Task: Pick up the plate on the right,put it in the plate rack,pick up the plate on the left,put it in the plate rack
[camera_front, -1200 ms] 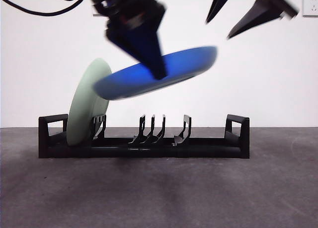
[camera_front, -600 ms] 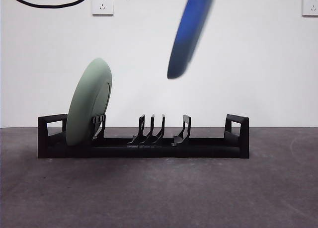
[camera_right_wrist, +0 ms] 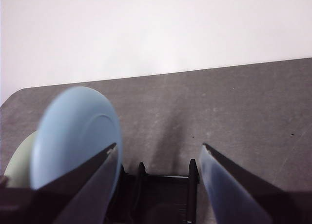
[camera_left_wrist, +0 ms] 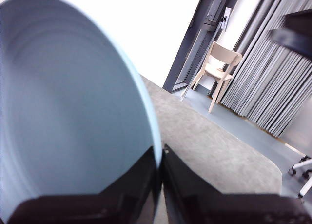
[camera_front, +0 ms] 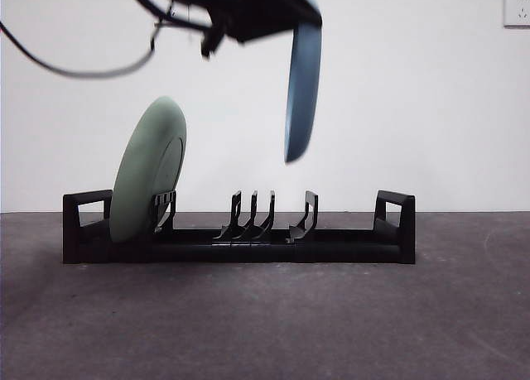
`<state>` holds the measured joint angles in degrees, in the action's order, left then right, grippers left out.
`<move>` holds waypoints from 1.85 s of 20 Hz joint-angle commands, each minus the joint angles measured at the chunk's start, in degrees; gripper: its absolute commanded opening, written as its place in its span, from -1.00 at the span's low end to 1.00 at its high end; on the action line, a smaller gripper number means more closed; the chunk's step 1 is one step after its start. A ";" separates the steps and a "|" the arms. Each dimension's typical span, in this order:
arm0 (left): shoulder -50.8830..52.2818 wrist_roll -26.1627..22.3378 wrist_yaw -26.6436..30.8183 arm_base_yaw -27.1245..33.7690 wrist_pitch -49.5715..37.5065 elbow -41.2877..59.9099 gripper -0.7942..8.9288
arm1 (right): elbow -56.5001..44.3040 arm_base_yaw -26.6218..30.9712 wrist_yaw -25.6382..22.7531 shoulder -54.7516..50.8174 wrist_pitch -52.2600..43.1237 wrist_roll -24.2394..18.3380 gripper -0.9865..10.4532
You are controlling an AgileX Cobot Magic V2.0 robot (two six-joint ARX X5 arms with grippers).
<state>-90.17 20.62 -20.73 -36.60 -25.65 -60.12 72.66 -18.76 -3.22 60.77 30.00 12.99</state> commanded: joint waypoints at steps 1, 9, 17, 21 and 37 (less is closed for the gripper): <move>-2.86 3.45 -0.44 0.83 -3.39 0.04 -0.86 | 0.04 -0.02 -0.17 -0.07 -0.33 -0.44 -0.34; -8.07 3.37 -0.33 1.95 -2.36 0.04 -0.86 | 0.04 0.02 -0.20 -0.04 -0.37 -0.46 -0.34; -8.33 -1.51 1.27 1.77 3.37 0.04 -0.78 | 0.04 0.00 -0.20 -0.04 -0.37 -0.46 -0.34; -8.35 -1.64 1.16 1.75 3.89 0.04 -0.36 | 0.04 0.00 -0.17 -0.04 -0.37 -0.46 -0.34; 7.43 -13.94 4.81 1.60 18.62 0.04 -0.53 | 0.04 -0.04 1.79 -0.07 6.19 -8.90 -0.82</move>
<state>-83.83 11.33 -17.02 -34.89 -8.36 -60.12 72.66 -18.76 -1.50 60.77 36.23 6.90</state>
